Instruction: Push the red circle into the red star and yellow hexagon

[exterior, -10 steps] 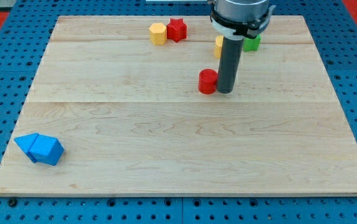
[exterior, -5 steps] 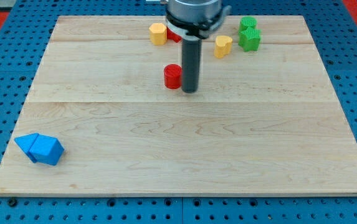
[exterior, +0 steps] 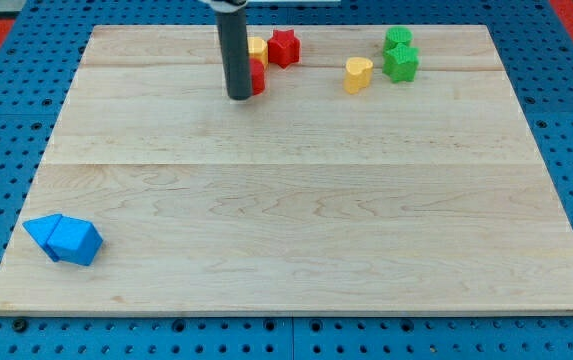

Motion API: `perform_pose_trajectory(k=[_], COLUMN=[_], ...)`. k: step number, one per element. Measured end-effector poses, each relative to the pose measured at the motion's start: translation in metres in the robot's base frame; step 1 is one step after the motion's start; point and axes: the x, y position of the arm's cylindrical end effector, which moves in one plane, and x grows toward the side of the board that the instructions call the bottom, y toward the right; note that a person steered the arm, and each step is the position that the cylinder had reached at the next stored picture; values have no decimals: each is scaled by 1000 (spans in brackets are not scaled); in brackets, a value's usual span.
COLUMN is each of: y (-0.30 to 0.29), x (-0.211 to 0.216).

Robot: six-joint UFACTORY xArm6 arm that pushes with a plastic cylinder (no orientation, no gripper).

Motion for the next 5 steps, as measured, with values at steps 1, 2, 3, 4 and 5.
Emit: perform_pose_trajectory(k=[1, 2, 3, 4, 5], y=[20, 3, 6, -65, -97], x=[-16, -25, -41, -40, -100])
